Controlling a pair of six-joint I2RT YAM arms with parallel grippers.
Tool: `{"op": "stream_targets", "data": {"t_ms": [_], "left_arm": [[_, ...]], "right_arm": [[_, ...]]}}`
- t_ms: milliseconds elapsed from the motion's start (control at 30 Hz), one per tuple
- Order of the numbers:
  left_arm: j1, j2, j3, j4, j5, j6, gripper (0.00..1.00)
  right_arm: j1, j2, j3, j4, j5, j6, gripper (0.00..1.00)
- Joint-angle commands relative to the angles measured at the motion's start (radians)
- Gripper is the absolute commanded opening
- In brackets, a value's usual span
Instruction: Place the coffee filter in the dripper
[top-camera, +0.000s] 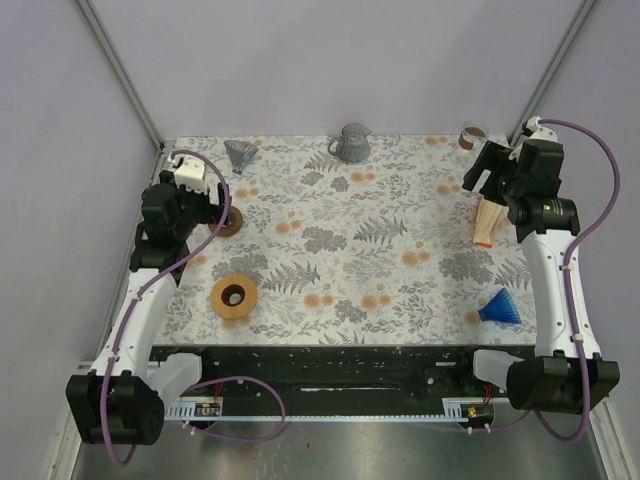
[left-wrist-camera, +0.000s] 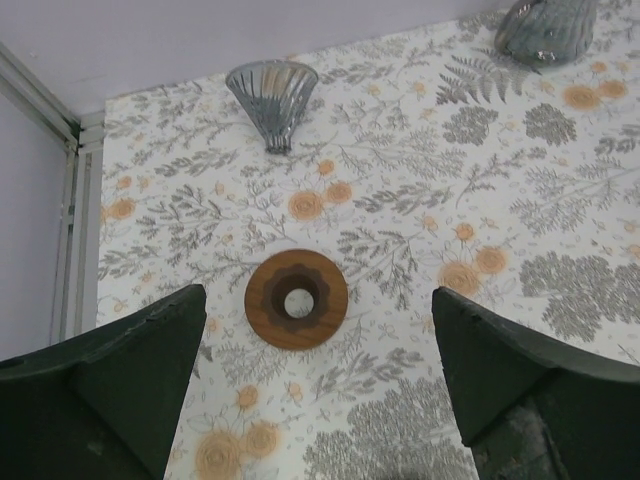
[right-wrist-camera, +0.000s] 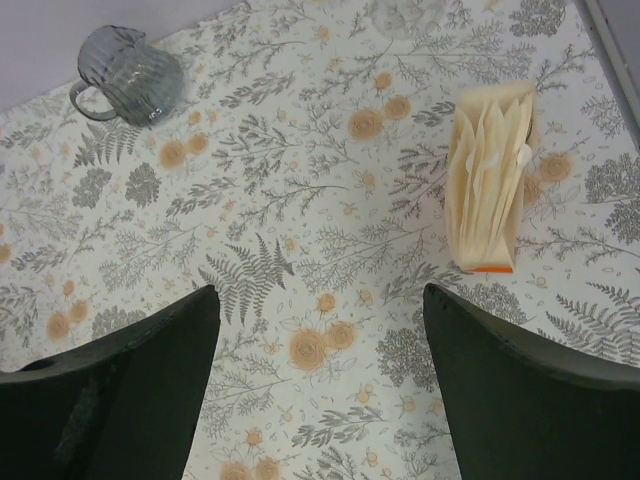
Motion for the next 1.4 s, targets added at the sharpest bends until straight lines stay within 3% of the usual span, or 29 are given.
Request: {"op": "stream_targets", "data": {"t_ms": [0, 300, 500, 600, 767, 833, 933, 1000, 1167, 1367], "left_arm": [[0.005, -0.006, 0.138, -0.259, 0.051, -0.002, 0.99], [0.005, 0.071, 0.274, -0.357, 0.025, -0.081, 0.98], [0.007, 0.124, 0.336, -0.397, -0.029, -0.065, 0.98], [0.008, 0.153, 0.378, -0.434, -0.043, -0.046, 0.98], [0.011, 0.196, 0.436, -0.492, -0.034, -0.014, 0.98], [0.011, 0.216, 0.455, -0.521, -0.027, -0.011, 0.98], [0.011, 0.244, 0.479, -0.543, -0.029, -0.011, 0.98], [0.011, 0.258, 0.49, -0.549, -0.032, -0.012, 0.98], [0.033, 0.287, 0.51, -0.56, -0.024, -0.023, 0.98], [0.043, 0.282, 0.524, -0.57, -0.032, -0.022, 0.98]], "right_arm": [[0.002, 0.01, 0.075, -0.074, 0.008, -0.02, 0.9], [0.002, 0.275, 0.336, -0.088, -0.005, -0.033, 0.89], [-0.01, 0.575, 0.581, -0.035, 0.12, -0.079, 0.9], [-0.036, 0.802, 0.815, -0.084, 0.137, -0.08, 0.89], [-0.094, 1.245, 1.447, -0.303, 0.118, -0.068, 0.82], [-0.12, 1.34, 1.573, -0.305, 0.106, -0.054, 0.78], [-0.162, 1.308, 1.394, -0.162, 0.065, -0.036, 0.75], [-0.174, 1.265, 1.251, -0.027, -0.051, -0.071, 0.73], [-0.175, 1.346, 1.356, -0.021, -0.132, -0.122, 0.72], [-0.177, 1.386, 1.342, 0.015, -0.158, -0.082, 0.67]]}}
